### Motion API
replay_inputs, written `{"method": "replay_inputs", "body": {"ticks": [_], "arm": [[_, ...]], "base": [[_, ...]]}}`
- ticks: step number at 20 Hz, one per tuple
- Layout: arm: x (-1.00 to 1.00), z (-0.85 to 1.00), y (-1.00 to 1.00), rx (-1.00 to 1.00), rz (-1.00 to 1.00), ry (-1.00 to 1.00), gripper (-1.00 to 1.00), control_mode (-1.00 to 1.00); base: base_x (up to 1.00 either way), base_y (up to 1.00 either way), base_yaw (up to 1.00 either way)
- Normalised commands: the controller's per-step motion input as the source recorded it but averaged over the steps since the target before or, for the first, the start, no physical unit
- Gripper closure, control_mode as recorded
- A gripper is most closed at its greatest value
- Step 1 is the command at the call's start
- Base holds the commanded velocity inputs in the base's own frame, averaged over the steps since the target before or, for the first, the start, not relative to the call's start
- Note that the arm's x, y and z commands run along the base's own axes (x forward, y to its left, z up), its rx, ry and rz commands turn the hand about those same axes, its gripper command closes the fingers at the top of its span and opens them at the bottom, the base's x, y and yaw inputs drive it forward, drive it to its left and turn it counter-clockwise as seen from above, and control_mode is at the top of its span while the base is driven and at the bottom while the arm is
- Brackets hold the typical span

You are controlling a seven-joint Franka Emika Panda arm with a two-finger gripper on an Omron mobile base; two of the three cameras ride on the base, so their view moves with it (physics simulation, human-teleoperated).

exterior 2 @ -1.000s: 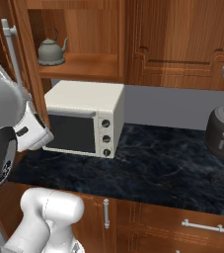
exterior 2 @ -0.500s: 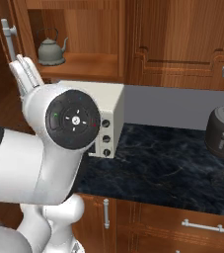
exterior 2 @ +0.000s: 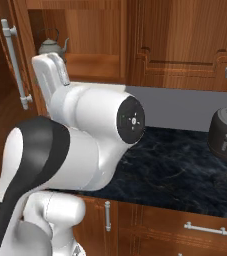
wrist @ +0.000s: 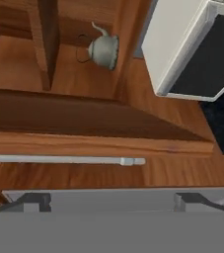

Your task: Open the cabinet, pick the kettle from the cabinet, and place it in the sink.

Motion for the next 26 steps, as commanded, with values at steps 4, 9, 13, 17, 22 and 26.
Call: {"method": "replay_inputs", "body": {"ticks": [4, 9, 13, 17, 22, 26], "arm": [[0.32, -0.01, 0.02, 0.09, 0.19, 0.0, -1.0, -1.0], [0.33, 0.0, 0.01, 0.02, 0.16, 0.0, -1.0, -1.0], [0.36, 0.0, 0.04, 0.0, 0.14, 0.0, -1.0, -1.0], [0.32, 0.0, 0.08, 0.0, 0.13, 0.0, -1.0, -1.0], [0.24, 0.0, 0.06, 0.01, 0.14, -0.01, -1.0, -1.0], [0.21, 0.0, 0.12, 0.01, 0.14, -0.03, -1.0, -1.0]], "base": [[0.0, 0.0, 0.0], [0.0, 0.0, 0.0], [0.0, 0.0, 0.0], [0.0, 0.0, 0.0], [0.0, 0.0, 0.0], [0.0, 0.0, 0.0]]}}
